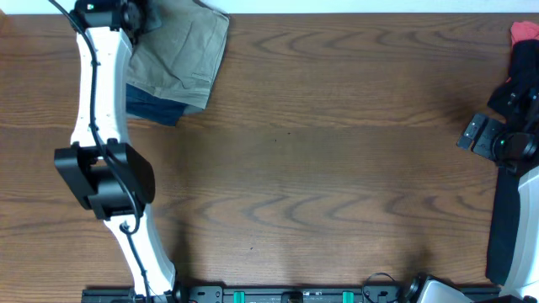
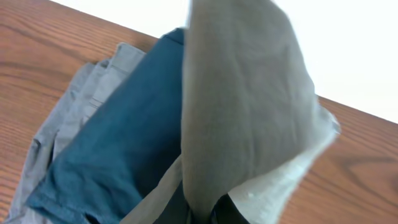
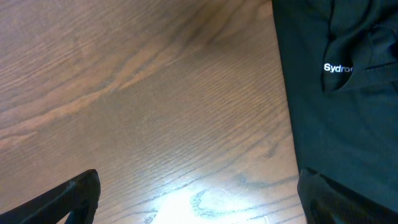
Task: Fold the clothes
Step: 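Carry the folded pants with the left gripper onto the blue stack, then open the left gripper and pull it back from the stack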
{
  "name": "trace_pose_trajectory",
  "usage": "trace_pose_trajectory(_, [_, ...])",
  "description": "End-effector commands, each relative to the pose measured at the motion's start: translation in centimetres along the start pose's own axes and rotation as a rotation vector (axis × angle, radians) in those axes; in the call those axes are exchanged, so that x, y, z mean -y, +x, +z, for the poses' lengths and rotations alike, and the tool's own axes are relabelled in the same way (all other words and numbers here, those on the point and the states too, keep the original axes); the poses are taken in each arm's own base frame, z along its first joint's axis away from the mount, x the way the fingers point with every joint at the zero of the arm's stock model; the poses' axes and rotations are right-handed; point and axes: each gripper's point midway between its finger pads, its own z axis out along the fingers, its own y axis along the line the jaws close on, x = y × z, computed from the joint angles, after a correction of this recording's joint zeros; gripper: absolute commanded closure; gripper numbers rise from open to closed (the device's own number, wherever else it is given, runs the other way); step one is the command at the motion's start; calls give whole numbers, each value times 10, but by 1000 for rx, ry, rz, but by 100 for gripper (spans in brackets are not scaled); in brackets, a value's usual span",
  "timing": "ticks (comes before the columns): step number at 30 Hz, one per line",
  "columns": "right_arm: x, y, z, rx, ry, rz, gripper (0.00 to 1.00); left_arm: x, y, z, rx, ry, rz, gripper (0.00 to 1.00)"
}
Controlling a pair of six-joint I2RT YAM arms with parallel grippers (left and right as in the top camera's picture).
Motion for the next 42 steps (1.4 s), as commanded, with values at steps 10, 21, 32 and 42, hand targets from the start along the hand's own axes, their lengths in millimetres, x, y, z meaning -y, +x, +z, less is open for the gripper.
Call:
trace_pose_trajectory(10, [-2, -4, -5, 17, -1, -18, 1, -65, -1, 44, -6, -97, -89, 42])
trace_pose_trajectory(21, [-2, -4, -5, 17, -1, -18, 1, -72, 17, 40, -82, -114, -91, 27])
trace_pose_trajectory(32, [-2, -4, -5, 17, -1, -18, 1, -19, 63, -16, -336, 161, -161, 4])
trace_pose_trajectory(42, [-2, -4, -5, 17, -1, -18, 1, -18, 67, -116, -359, 165, -163, 3])
